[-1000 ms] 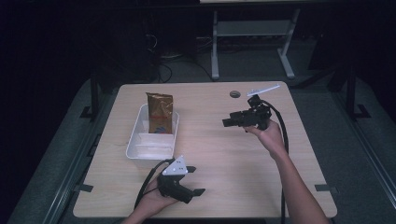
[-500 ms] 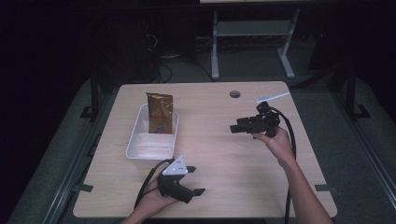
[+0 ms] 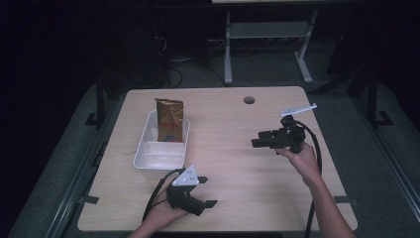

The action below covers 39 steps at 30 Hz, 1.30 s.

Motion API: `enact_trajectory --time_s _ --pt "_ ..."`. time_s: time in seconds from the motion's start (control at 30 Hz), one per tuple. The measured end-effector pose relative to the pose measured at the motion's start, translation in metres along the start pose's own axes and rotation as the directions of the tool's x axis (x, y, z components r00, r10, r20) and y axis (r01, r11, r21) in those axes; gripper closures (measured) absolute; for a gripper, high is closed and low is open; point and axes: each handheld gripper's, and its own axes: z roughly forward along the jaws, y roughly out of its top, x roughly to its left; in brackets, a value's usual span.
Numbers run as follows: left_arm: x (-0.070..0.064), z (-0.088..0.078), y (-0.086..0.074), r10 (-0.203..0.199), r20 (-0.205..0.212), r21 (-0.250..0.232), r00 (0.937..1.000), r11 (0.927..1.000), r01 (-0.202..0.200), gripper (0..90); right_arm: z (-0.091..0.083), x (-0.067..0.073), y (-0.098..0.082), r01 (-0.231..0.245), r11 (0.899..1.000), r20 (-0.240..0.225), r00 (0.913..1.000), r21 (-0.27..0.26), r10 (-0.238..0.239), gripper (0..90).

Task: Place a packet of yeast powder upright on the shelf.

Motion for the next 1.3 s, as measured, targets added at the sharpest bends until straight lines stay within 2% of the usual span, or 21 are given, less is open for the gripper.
enact_trajectory --time_s 0.5,1.3 --pt "0.001 0.000 0.000 -0.002 -0.001 0.000 1.0000 1.0000 0.002 18.4 -0.018 -0.002 -0.026 -0.023 1.000 0.010 0.9997 -0.015 0.023 33.1" --pt "0.001 0.000 -0.001 -0.006 -0.001 0.001 1.0000 1.0000 0.006 18.4 -0.030 0.002 -0.064 -0.036 0.999 0.028 0.9989 -0.021 0.036 32.9"
